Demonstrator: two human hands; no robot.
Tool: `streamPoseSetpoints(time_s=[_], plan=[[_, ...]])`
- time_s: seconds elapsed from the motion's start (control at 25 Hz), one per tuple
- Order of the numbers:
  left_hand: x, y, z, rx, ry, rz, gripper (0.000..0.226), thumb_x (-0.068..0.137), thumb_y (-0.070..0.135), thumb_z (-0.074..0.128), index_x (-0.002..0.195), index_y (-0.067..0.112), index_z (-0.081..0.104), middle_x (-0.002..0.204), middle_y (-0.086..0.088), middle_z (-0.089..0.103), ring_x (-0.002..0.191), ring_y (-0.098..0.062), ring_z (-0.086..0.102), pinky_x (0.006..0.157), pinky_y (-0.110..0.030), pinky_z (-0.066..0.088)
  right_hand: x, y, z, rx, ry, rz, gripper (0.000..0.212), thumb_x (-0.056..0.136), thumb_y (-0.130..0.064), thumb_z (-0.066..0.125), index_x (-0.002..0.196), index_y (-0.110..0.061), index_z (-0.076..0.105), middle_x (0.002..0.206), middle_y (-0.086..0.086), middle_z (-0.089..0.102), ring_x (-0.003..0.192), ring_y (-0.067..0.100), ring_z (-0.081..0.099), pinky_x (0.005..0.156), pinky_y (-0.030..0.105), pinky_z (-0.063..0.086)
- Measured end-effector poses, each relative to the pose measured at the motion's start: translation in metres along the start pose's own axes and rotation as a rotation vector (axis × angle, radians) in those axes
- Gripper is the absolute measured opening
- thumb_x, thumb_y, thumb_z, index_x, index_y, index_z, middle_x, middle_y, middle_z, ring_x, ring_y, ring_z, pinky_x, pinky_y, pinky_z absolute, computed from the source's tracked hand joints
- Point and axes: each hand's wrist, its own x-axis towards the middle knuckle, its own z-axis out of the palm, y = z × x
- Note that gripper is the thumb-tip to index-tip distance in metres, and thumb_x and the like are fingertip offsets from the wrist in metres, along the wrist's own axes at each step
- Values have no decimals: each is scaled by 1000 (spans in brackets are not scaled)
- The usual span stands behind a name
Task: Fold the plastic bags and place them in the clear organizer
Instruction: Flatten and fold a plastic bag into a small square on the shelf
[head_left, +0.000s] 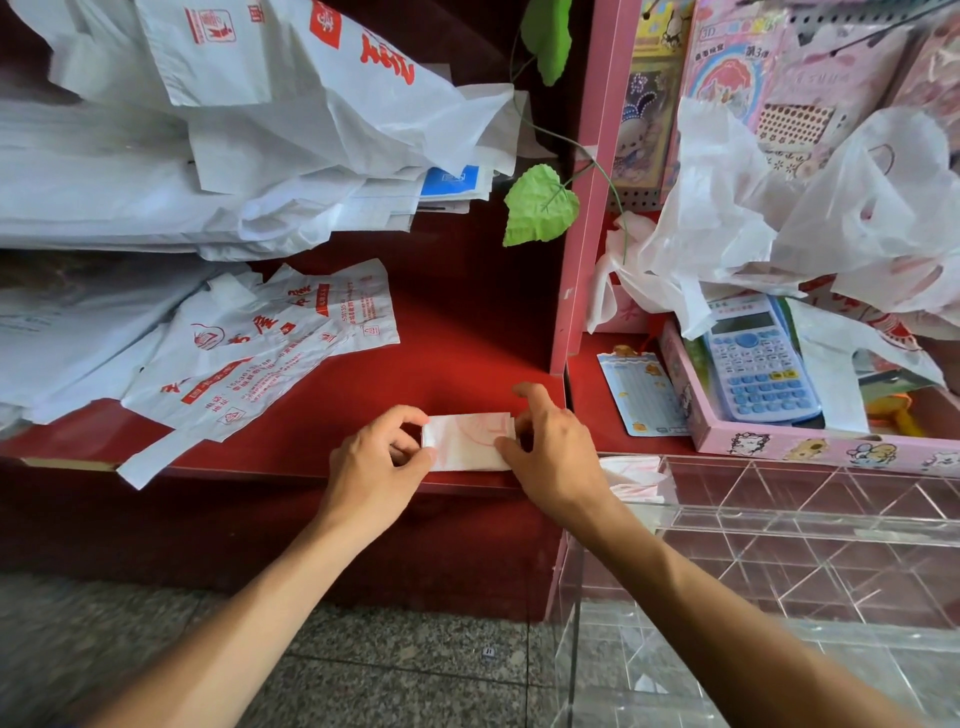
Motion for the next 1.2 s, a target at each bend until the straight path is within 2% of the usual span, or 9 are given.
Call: streamPoseSetpoints(time_s=[0.16, 0.28, 0.36, 0.48, 0.6, 0.76, 0.96, 1.08, 1.2], plan=[[-1, -9, 5, 299, 62, 235, 23, 89, 21, 64, 111, 26, 67, 110, 10, 62, 101, -18, 58, 88, -46, 49, -7, -4, 6, -409, 39, -266, 41, 87, -16, 49, 127, -20, 59, 134, 2, 54, 105, 31, 56, 81, 42, 48], [-4, -2, 7, 442, -211, 355, 61, 89, 31, 39, 148, 20, 42, 157, 8, 34, 144, -12, 29, 118, -39, 21, -16, -7, 12, -485, -99, -402, 55, 89, -35, 32, 128, -14, 63, 135, 7, 61, 121, 34, 58, 93, 47, 49], [-6, 0, 8, 481, -400, 318, 76, 89, 44, 33, 158, 22, 11, 163, 14, 2, 150, -2, -1, 121, -34, -2, -21, -6, 16, -515, -216, -368, 70, 90, -50, 30, 139, -7, 53, 142, 13, 54, 133, 35, 50, 108, 51, 39], [-10, -3, 14, 575, -376, 365, 77, 100, 46, 41, 157, 22, -4, 156, 16, -15, 147, 0, -12, 122, -34, -5, -32, -3, 21, -655, -219, -376, 66, 87, -41, 46, 140, -2, 51, 141, 17, 54, 133, 33, 50, 110, 49, 38], [-13, -8, 19, 543, -257, 494, 66, 97, 34, 49, 156, 16, 23, 161, 5, 17, 149, -8, 18, 121, -33, 11, -41, -4, 21, -676, -100, -422, 57, 81, -21, 36, 127, 0, 63, 126, 18, 65, 118, 31, 63, 102, 47, 47], [-8, -2, 17, 435, -182, 621, 48, 79, 11, 64, 127, 16, 66, 127, 1, 67, 118, -12, 63, 109, -22, 28, -43, -7, -5, -531, -7, -484, 40, 79, -19, 36, 99, -16, 71, 87, 3, 72, 81, 25, 66, 83, 41, 50], [-14, 53, 9, -37, -275, 373, 31, 90, 1, 61, 90, 30, 72, 77, 9, 72, 65, -7, 66, 61, -19, 49, -45, -8, -69, 42, 9, -216, 5, 88, -16, 64, 84, -17, 67, 67, -6, 60, 63, 13, 51, 57, 26, 40], [-16, 82, 21, -184, -335, 379, 20, 87, 9, 67, 77, 26, 66, 69, 10, 68, 65, -1, 64, 58, -24, 45, -49, 6, -114, 221, -14, -73, 4, 89, -18, 70, 86, -16, 68, 66, -1, 63, 55, 9, 53, 54, 23, 43], [-18, 97, 44, -271, -346, 337, 12, 84, 11, 69, 92, 20, 71, 82, 6, 73, 78, -9, 70, 71, -29, 52, -53, 31, -149, 276, 33, 20, 5, 94, -17, 64, 97, -16, 68, 73, -1, 67, 56, 6, 60, 50, 18, 47]])
